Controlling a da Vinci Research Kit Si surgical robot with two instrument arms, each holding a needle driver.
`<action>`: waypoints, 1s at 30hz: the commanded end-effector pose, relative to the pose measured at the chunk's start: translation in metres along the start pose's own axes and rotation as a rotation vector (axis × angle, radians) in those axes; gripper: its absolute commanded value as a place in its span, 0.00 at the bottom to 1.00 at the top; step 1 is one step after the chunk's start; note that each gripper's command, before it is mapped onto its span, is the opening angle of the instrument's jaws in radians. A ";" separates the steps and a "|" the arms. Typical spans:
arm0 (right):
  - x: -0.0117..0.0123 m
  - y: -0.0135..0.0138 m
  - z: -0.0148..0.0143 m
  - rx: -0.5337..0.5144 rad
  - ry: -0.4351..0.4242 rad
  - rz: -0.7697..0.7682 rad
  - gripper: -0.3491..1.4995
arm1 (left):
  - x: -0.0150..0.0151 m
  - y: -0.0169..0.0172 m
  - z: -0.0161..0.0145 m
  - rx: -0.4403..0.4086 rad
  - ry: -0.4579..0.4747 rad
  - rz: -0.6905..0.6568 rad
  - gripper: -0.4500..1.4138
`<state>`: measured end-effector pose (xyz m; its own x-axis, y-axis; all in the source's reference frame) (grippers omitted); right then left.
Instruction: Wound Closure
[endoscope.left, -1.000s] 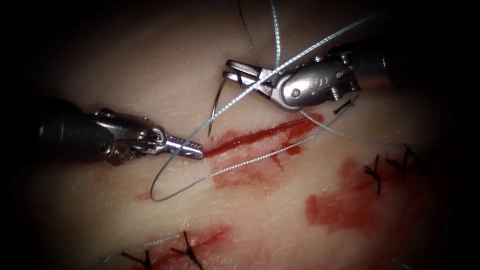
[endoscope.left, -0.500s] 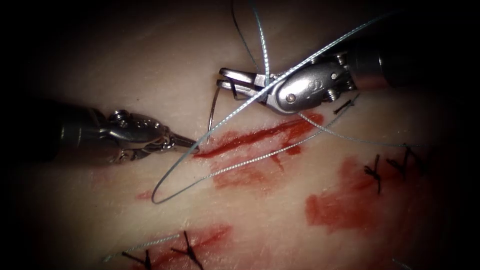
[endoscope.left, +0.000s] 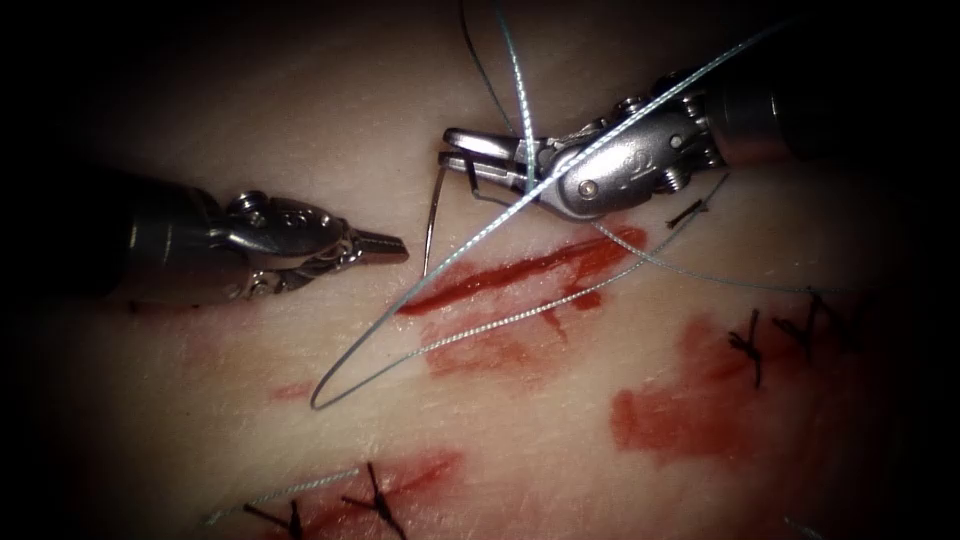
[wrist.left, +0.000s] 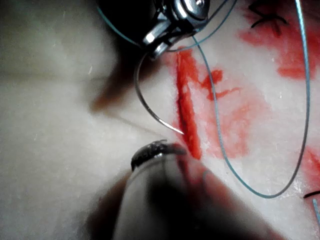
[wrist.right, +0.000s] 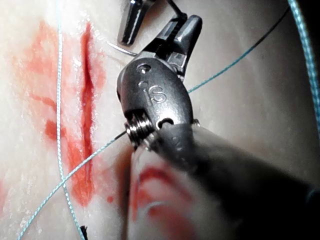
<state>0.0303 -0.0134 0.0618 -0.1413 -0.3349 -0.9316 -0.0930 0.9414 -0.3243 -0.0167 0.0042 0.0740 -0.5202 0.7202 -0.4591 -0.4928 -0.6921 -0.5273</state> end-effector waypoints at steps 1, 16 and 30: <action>-0.0003 -0.0001 0.0009 0.003 0.006 -0.007 0.00 | -0.0002 -0.0001 0.0007 0.009 -0.001 0.000 0.11; -0.0005 -0.0006 0.0011 0.045 0.009 -0.131 0.00 | -0.0021 -0.0015 0.0029 0.146 -0.065 0.092 0.11; -0.0012 -0.0024 0.0015 0.077 0.005 -0.139 0.00 | -0.0023 -0.0017 0.0028 0.161 -0.073 0.082 0.13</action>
<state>0.0312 -0.0152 0.0633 -0.1356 -0.4625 -0.8762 -0.0346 0.8860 -0.4624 -0.0161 0.0038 0.0775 -0.6099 0.6600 -0.4386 -0.5486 -0.7510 -0.3674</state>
